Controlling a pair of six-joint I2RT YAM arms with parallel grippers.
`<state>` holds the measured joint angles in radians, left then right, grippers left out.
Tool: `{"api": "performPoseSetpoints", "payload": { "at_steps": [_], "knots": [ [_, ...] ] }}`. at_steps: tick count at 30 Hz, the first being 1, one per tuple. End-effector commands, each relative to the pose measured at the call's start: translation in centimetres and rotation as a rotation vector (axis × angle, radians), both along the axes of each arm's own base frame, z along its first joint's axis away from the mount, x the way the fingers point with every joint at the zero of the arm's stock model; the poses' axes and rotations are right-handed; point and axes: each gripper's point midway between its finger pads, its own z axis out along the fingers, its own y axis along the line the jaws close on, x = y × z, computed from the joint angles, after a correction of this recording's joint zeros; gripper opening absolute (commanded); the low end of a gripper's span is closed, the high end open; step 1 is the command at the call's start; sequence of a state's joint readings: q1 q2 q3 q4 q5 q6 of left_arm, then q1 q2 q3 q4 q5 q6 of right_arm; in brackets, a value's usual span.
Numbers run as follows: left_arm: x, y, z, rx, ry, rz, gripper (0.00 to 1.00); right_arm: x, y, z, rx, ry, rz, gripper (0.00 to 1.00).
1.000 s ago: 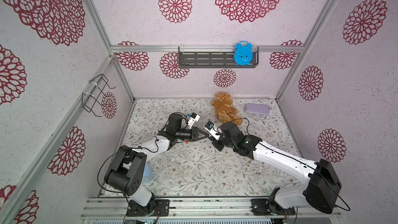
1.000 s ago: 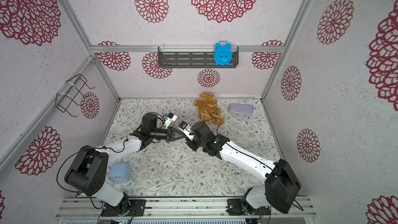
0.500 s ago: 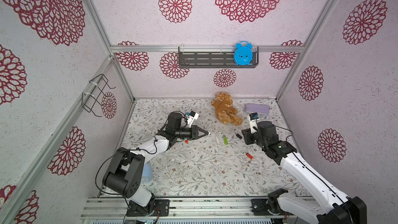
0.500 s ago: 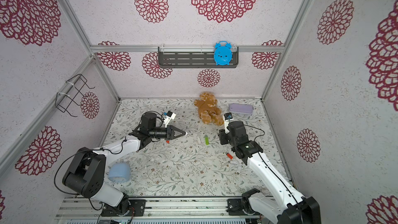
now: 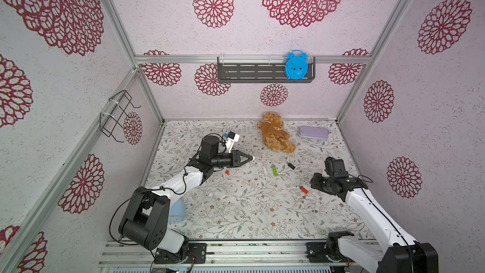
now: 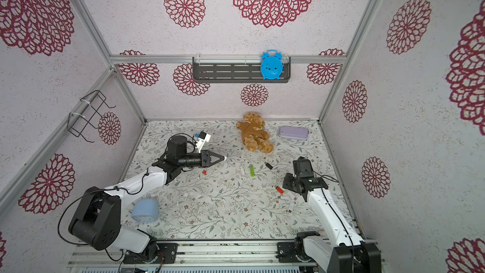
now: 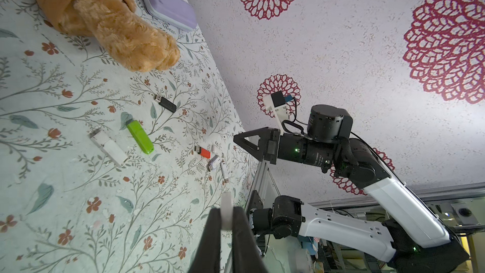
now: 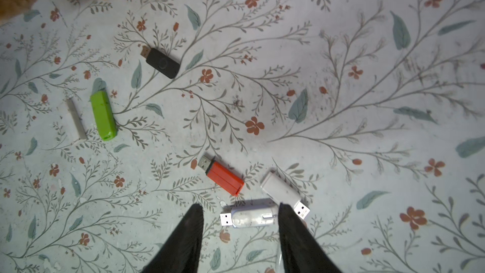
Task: Close the usb drive cover
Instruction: Pick up the USB drive from the center of the board.
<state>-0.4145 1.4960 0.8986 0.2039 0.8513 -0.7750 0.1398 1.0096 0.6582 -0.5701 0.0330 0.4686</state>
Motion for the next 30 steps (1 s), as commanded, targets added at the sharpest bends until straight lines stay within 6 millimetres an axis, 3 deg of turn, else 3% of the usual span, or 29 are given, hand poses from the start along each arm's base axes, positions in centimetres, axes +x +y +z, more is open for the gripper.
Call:
{"api": "performPoseSetpoints", "payload": {
  "at_steps": [1, 3, 11, 21, 30],
  "knots": [
    [-0.3, 0.1, 0.7, 0.003, -0.032, 0.005, 0.07, -1.5, -0.2, -1.1, 0.048, 0.033, -0.083, 0.49],
    [-0.3, 0.1, 0.8, 0.005, -0.035, 0.004, 0.07, -1.4, 1.1, -1.7, 0.102, 0.054, -0.028, 0.49],
    [-0.4, 0.0, 0.8, 0.003, -0.034, -0.014, 0.07, 0.0, 2.9, -4.2, 0.141, 0.123, 0.072, 0.49],
    [-0.5, 0.1, 0.7, 0.008, -0.033, -0.01, 0.07, 1.0, 2.8, -5.6, 0.099, 0.129, 0.109, 0.49],
    [-0.5, -0.1, 0.7, 0.004, -0.027, -0.018, 0.07, 0.0, 2.8, -7.3, 0.104, 0.201, 0.098, 0.48]
  ]
}}
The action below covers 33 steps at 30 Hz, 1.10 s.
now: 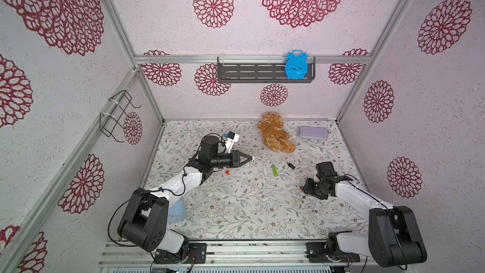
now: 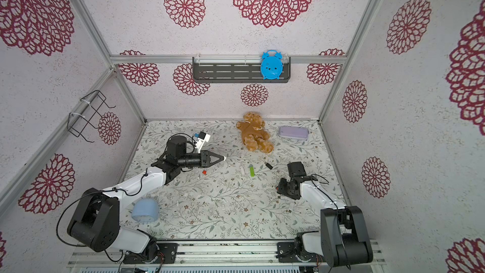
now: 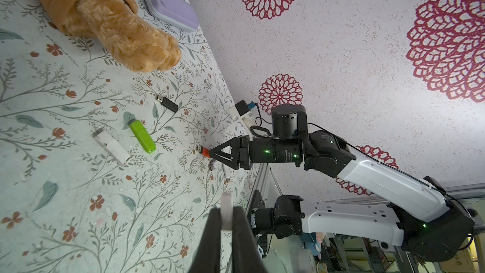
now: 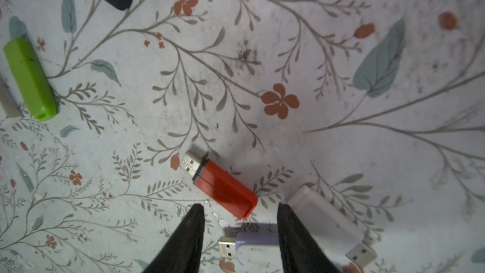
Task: Close the usb drive cover
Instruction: Pick up the USB drive from the center of the board.
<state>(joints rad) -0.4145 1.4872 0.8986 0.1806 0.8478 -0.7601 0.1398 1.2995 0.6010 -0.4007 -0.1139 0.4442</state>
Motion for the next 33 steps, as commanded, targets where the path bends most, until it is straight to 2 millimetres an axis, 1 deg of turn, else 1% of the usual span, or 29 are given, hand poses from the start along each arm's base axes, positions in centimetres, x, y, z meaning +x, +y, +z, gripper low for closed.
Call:
{"api": "performPoseSetpoints", "payload": {
  "at_steps": [1, 3, 7, 12, 16, 21, 26, 29, 33],
  "knots": [
    [-0.3, -0.2, 0.8, -0.007, -0.029, -0.017, 0.07, -0.4, 0.3, -0.2, 0.008, 0.011, 0.009, 0.48],
    [-0.3, -0.2, 0.6, -0.006, -0.025, -0.018, 0.07, -0.7, 0.2, -0.1, 0.0, 0.01, -0.004, 0.48],
    [-0.2, -0.2, 0.6, -0.007, -0.024, -0.019, 0.07, -1.9, 0.3, -0.3, -0.019, 0.036, -0.008, 0.47],
    [-0.3, -0.4, 0.6, -0.011, -0.022, -0.029, 0.07, -2.9, 1.5, 0.0, -0.025, 0.057, 0.028, 0.46],
    [-0.2, -0.4, 0.7, -0.013, -0.022, -0.032, 0.07, -4.1, 1.6, -0.2, -0.095, 0.093, 0.04, 0.46],
    [-0.3, -0.4, 0.7, -0.015, -0.022, -0.033, 0.07, -4.9, 1.9, -0.7, -0.178, 0.131, 0.077, 0.44],
    [-0.2, -0.4, 0.8, -0.015, -0.024, -0.027, 0.07, -5.8, 2.4, -0.6, -0.254, 0.179, 0.123, 0.35],
    [-0.2, -0.4, 0.9, -0.015, -0.024, -0.028, 0.07, -6.3, 2.8, -0.6, -0.254, 0.194, 0.142, 0.3],
    [-0.2, -0.4, 0.8, -0.013, -0.025, -0.028, 0.07, -6.4, 3.2, 0.2, -0.257, 0.176, 0.155, 0.25]
  ]
}}
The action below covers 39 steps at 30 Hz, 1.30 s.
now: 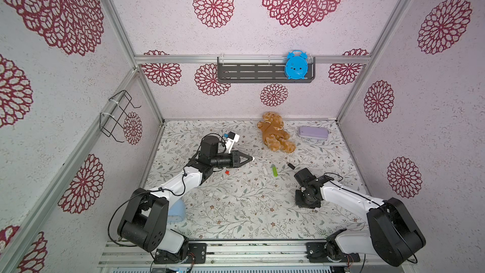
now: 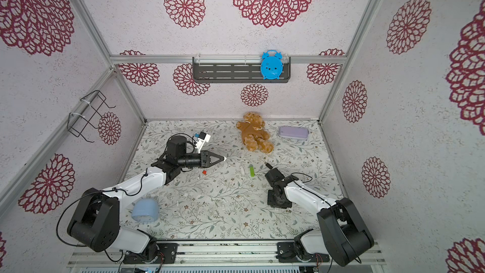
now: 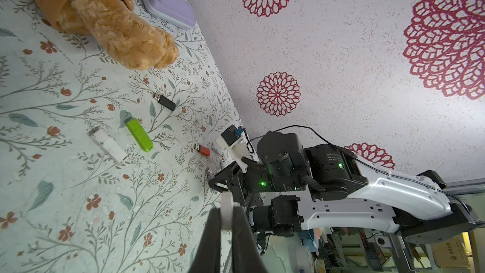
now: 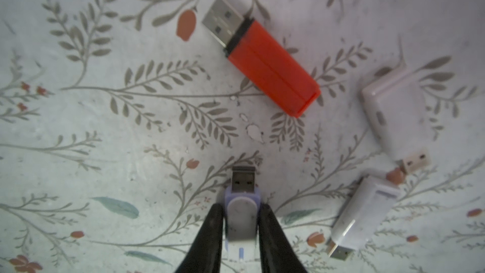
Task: Close the usb drive cover
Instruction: Pick up the USB drive from the center of the board.
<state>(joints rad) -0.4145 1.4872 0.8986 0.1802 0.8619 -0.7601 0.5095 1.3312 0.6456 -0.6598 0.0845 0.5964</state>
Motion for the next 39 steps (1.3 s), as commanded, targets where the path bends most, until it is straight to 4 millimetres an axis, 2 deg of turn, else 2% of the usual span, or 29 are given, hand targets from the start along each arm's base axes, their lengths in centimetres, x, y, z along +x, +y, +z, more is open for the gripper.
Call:
{"api": "performPoseSetpoints", "payload": {
  "at_steps": [1, 7, 10, 17, 20, 25, 31, 39],
  "knots": [
    [0.0, -0.2, 0.7, -0.008, -0.026, -0.013, 0.07, 0.1, -0.4, 1.4, -0.034, -0.018, -0.009, 0.24],
    [-0.1, -0.1, 0.9, -0.008, -0.033, -0.006, 0.07, 0.2, 0.5, 0.7, -0.019, 0.007, 0.028, 0.23],
    [0.0, 0.0, 1.0, -0.005, -0.037, 0.005, 0.07, 0.8, 1.8, 0.8, -0.006, 0.005, 0.087, 0.23],
    [0.3, 0.8, 0.7, 0.013, -0.037, 0.049, 0.06, 2.6, 8.4, 1.6, 0.04, -0.024, 0.395, 0.23],
    [0.4, 1.4, 0.3, 0.029, -0.029, 0.077, 0.06, 2.5, 9.7, 1.0, 0.017, 0.015, 0.503, 0.24],
    [0.6, 2.4, 0.2, 0.036, -0.034, 0.118, 0.06, 2.1, 9.5, 0.0, -0.064, 0.09, 0.566, 0.24],
    [0.8, 2.8, 0.1, 0.034, -0.035, 0.126, 0.06, 1.4, 9.4, -0.3, -0.094, 0.142, 0.586, 0.33],
    [0.9, 2.8, -0.1, 0.025, -0.025, 0.119, 0.06, 1.1, 9.6, -1.1, -0.079, 0.144, 0.573, 0.3]
  ]
}}
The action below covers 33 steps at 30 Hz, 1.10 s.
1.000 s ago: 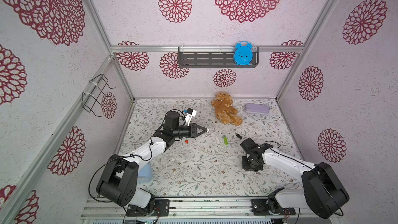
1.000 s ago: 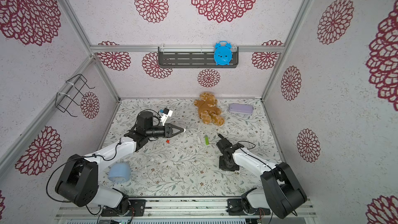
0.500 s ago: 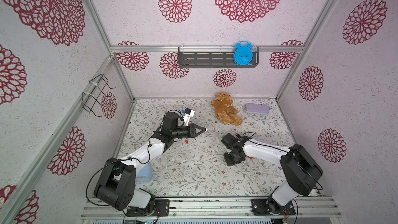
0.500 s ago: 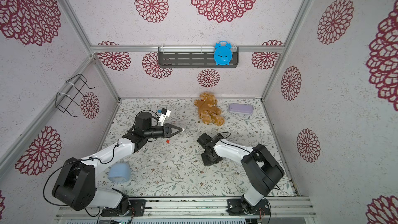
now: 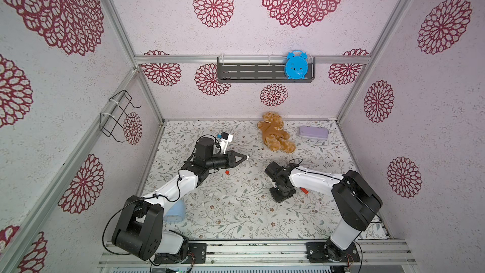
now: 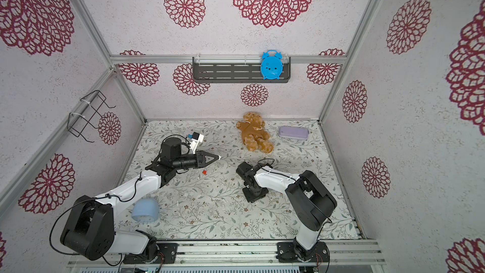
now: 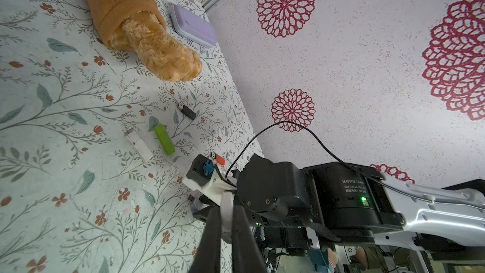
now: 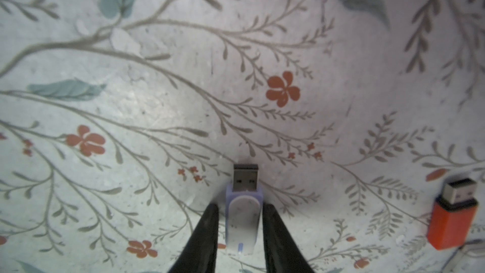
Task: Close the usb drive cover
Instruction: Pick up the USB drive from the center of the board.
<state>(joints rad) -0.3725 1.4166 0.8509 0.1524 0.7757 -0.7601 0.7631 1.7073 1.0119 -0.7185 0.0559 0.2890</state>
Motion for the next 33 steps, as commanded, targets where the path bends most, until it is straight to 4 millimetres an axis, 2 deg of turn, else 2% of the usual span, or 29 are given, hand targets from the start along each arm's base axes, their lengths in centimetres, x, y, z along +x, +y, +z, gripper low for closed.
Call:
{"api": "performPoseSetpoints", "payload": {
  "at_steps": [1, 6, 11, 14, 18, 23, 28, 33],
  "knots": [
    [0.1, 0.2, 0.1, -0.007, -0.015, -0.003, 0.06, -1.6, -0.8, -1.3, -0.04, 0.058, 0.005, 0.29],
    [0.0, 0.2, 0.2, -0.01, -0.015, -0.007, 0.06, -1.7, -1.1, -1.7, -0.042, 0.053, -0.014, 0.23],
    [0.1, 0.2, 0.3, -0.011, -0.016, -0.007, 0.07, -0.4, 0.2, -0.2, 0.025, -0.012, -0.004, 0.23],
    [-0.1, 0.2, 0.3, -0.011, -0.014, -0.011, 0.07, 0.9, 2.0, 2.3, 0.136, -0.101, 0.036, 0.22],
    [-0.3, 0.1, 0.1, 0.003, -0.012, -0.023, 0.07, 2.7, 4.2, 7.4, 0.313, -0.295, 0.124, 0.22],
    [-0.6, -0.6, 0.4, -0.003, -0.013, -0.063, 0.06, 3.2, 5.9, 13.3, 0.457, -0.514, 0.331, 0.22],
    [-0.9, -1.5, 0.8, -0.006, -0.023, -0.098, 0.07, 3.3, 6.2, 15.9, 0.444, -0.633, 0.509, 0.22],
    [-1.1, -2.1, 1.0, -0.006, -0.028, -0.112, 0.07, 4.0, 6.7, 17.3, 0.436, -0.671, 0.546, 0.22]
  ]
}}
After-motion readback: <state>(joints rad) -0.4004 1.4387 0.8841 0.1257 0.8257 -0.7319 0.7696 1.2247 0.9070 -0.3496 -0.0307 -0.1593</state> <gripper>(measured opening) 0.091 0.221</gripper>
